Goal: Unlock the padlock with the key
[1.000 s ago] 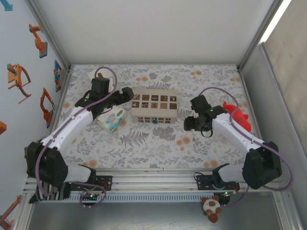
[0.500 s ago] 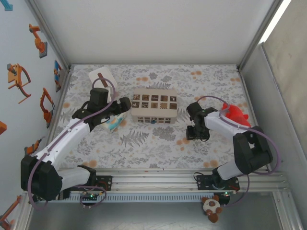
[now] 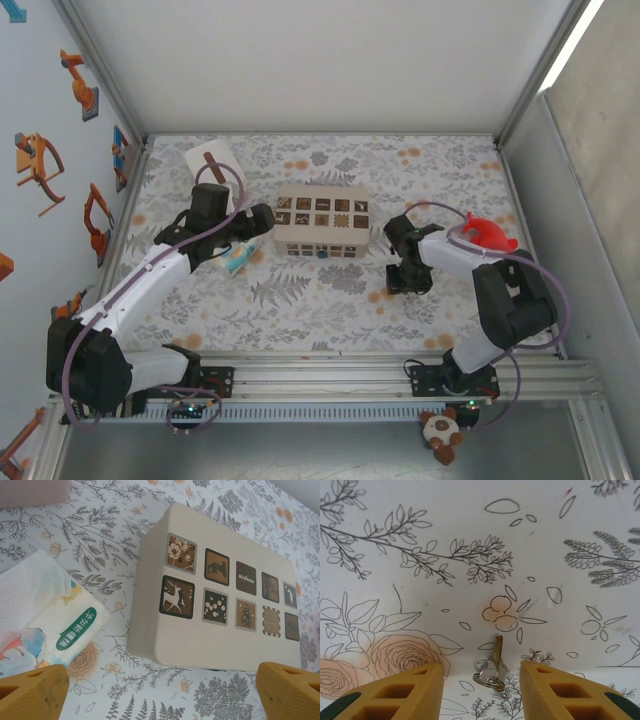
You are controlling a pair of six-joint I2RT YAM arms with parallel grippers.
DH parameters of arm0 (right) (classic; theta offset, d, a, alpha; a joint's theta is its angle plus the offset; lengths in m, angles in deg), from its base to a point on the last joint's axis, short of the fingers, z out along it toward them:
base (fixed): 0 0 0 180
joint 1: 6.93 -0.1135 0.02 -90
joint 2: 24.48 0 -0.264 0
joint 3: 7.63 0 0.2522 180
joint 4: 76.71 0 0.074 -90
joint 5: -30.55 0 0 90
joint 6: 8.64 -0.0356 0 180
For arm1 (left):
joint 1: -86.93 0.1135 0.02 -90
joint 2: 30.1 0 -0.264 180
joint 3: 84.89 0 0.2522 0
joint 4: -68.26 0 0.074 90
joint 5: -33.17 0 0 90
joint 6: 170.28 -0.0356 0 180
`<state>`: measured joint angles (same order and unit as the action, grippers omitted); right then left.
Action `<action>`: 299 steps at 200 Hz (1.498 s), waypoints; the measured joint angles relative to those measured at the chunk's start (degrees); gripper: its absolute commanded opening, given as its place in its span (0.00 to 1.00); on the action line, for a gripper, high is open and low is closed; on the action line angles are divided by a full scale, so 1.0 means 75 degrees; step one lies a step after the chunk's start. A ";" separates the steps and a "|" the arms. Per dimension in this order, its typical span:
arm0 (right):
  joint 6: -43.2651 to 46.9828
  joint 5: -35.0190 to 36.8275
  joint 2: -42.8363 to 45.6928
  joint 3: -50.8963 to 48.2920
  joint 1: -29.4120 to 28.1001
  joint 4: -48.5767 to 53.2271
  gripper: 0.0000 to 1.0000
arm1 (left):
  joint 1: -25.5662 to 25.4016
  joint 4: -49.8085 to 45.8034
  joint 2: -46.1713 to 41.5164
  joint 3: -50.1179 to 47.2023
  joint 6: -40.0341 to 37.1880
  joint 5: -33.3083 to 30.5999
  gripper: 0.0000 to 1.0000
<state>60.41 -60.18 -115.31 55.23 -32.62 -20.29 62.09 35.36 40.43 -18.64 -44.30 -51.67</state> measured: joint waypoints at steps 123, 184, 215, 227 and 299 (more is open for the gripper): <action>-0.0006 0.0038 -0.0082 0.0064 -0.0262 0.0274 0.24 | -0.0035 -0.0006 0.0032 0.0000 0.0041 0.0026 0.96; -0.0006 0.0140 -0.0082 0.0189 -0.0332 0.0283 0.16 | -0.0035 -0.0023 0.0032 0.0000 0.0061 0.0026 0.96; -0.0006 0.0221 -0.0096 0.0248 -0.0364 0.0289 0.15 | -0.0035 -0.0023 0.0032 0.0000 0.0061 0.0026 0.96; -0.0006 0.0236 -0.0125 0.0291 -0.0376 0.0289 0.15 | -0.0035 -0.0026 0.0032 0.0000 0.0061 0.0026 0.96; -0.0009 0.0251 -0.0361 0.0423 -0.0516 0.0277 0.12 | -0.0035 -0.0035 0.0029 0.0000 0.0061 0.0015 0.96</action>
<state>60.35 -58.30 -118.02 58.40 -36.49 -18.22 61.83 35.10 40.64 -18.64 -43.84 -51.56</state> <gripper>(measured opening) 0.121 0.960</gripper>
